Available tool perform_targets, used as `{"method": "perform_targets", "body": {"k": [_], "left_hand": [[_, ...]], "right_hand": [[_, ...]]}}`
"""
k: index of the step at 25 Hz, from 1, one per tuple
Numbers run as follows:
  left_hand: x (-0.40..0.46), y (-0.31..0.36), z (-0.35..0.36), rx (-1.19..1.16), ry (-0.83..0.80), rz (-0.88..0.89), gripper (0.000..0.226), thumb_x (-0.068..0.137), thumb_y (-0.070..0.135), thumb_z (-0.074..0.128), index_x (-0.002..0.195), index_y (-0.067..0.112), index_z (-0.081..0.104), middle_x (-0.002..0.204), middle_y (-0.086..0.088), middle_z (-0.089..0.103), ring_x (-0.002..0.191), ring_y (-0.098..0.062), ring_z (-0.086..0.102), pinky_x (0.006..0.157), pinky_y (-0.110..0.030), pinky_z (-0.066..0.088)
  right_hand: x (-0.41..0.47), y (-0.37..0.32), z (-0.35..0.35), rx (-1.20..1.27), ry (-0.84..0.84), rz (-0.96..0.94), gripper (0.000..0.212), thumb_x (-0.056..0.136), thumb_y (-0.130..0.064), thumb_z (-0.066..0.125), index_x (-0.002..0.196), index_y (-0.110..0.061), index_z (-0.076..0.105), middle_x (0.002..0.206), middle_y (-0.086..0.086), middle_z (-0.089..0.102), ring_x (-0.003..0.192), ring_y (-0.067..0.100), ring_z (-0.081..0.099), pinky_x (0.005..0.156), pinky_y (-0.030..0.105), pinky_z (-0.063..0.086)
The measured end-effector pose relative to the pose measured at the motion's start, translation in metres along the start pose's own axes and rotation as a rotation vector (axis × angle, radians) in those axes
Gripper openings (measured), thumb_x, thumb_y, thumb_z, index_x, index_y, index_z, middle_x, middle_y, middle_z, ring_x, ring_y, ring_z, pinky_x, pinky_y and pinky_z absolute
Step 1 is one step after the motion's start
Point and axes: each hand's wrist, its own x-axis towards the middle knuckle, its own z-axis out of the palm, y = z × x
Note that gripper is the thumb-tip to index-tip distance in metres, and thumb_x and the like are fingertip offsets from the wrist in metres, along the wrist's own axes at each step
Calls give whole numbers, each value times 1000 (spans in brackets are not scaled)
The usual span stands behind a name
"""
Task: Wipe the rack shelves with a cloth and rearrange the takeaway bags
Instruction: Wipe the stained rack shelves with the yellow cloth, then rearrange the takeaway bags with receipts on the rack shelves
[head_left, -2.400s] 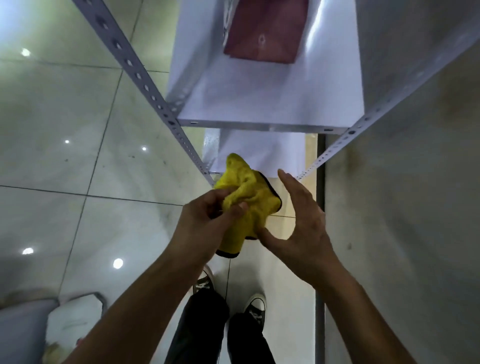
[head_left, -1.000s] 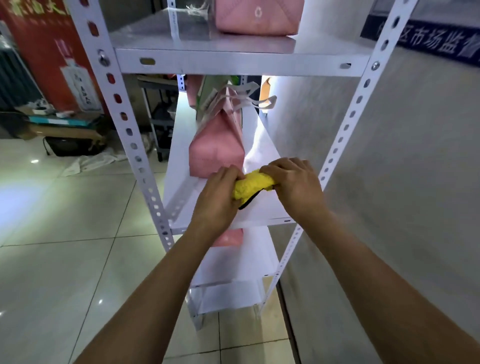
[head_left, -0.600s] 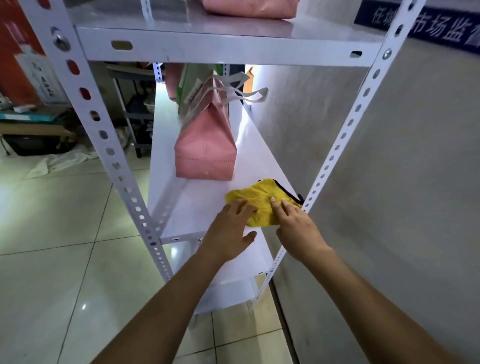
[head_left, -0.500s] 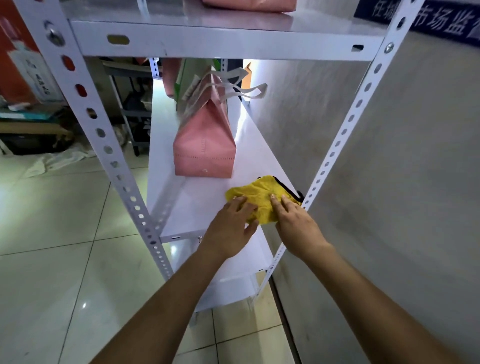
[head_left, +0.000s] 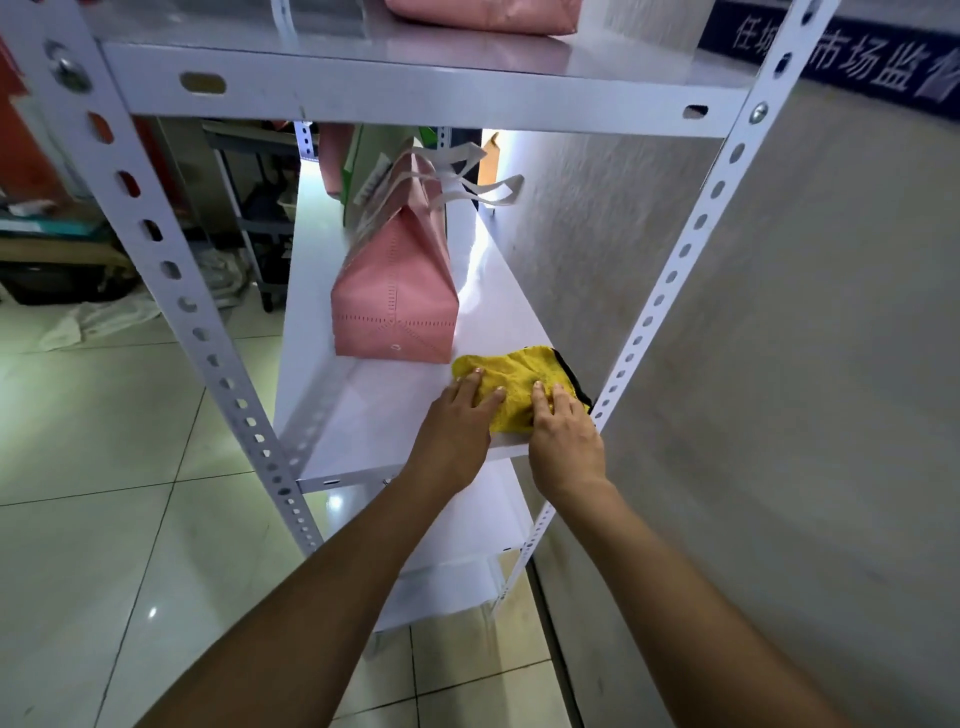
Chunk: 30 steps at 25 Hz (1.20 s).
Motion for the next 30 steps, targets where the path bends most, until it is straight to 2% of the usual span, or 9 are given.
{"method": "perform_targets", "body": {"k": [2,4,8,13,17,24,27,30], "left_hand": [[-13,6,-5,27,11,-27,54,101,23,51,153,20,36,163,-13,28,139,-36,40,112,-43,38],[-27,15,-10,0,13,-57,54,100,24,52,152,20,38,161,-13,30,134,-37,44,108,-44,40],[-56,38,-21,-86,13,-146,43,98,24,55,140,20,53,153,-10,41,124,-36,50,102,-44,43],[-104,58,-41,-99,63,-274,32,98,26,54,127,17,63,126,-7,60,107,-32,56,92,-44,46],[-151,55,-67,-88,123,-415,30,99,28,55,127,20,63,127,-4,62,111,-27,58,93,-42,48],[-239,13,-116,-100,253,-627,30,100,28,52,128,21,62,124,0,63,112,-25,57,95,-39,46],[-273,-23,-136,-118,297,-677,31,101,29,51,129,21,60,124,0,63,115,-23,55,97,-38,45],[-309,-73,-161,-131,331,-706,30,101,28,52,128,21,60,123,0,63,113,-22,56,97,-38,45]], "right_hand": [[-9,8,-3,131,67,-66,60,99,-13,49,156,-13,31,160,13,31,147,30,29,121,38,24],[-20,17,-8,235,101,-104,51,96,-14,53,147,-13,47,152,12,44,140,32,40,116,40,32],[-47,24,-18,394,116,-137,42,93,-14,59,135,-13,60,134,11,59,122,33,53,106,42,42],[-73,12,-25,571,86,-240,36,92,-15,60,127,-18,64,120,8,65,110,30,59,93,44,49],[-92,-23,-27,708,29,-354,29,90,-12,62,117,-21,64,109,4,65,100,27,62,81,36,50],[-127,-124,-31,768,-91,-549,26,97,-22,57,122,-28,62,114,-7,63,99,10,61,81,26,42],[-140,-179,-33,811,-155,-615,27,98,-24,55,123,-30,61,114,-9,60,98,4,58,80,25,44],[-150,-247,-32,821,-149,-642,28,97,-23,55,123,-32,62,112,-11,60,100,4,61,82,26,46]]}}
